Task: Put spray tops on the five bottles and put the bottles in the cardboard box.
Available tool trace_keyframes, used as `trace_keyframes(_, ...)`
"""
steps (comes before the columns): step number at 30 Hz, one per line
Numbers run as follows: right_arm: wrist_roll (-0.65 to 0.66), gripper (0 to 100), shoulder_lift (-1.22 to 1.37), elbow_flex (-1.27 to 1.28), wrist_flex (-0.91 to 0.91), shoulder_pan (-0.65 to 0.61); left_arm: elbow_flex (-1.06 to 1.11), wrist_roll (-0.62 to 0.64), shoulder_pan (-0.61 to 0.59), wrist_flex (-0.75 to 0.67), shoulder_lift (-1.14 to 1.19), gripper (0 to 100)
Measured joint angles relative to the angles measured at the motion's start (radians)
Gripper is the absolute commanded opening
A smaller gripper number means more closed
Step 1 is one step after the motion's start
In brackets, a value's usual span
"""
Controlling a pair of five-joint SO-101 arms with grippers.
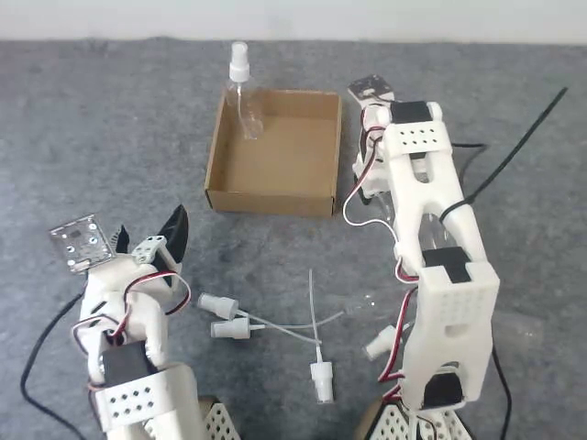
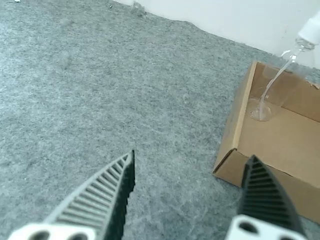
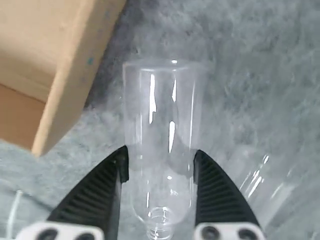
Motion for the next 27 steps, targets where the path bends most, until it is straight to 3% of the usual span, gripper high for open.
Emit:
trace_keyframes(9, -0.325, 5.9, -0.054, 0.000, 0.124, -0.049, 0.000, 0.000, 0.000, 0.000, 0.000, 32)
trace_keyframes(18, -0.833, 5.9, -0.054, 0.000, 0.158, -0.092, 0.000, 0.000, 0.000, 0.000, 0.000, 32)
trace_keyframes(27, -0.882, 5.8, -0.054, 0.000, 0.158, -0.094, 0.000, 0.000, 0.000, 0.000, 0.000, 32)
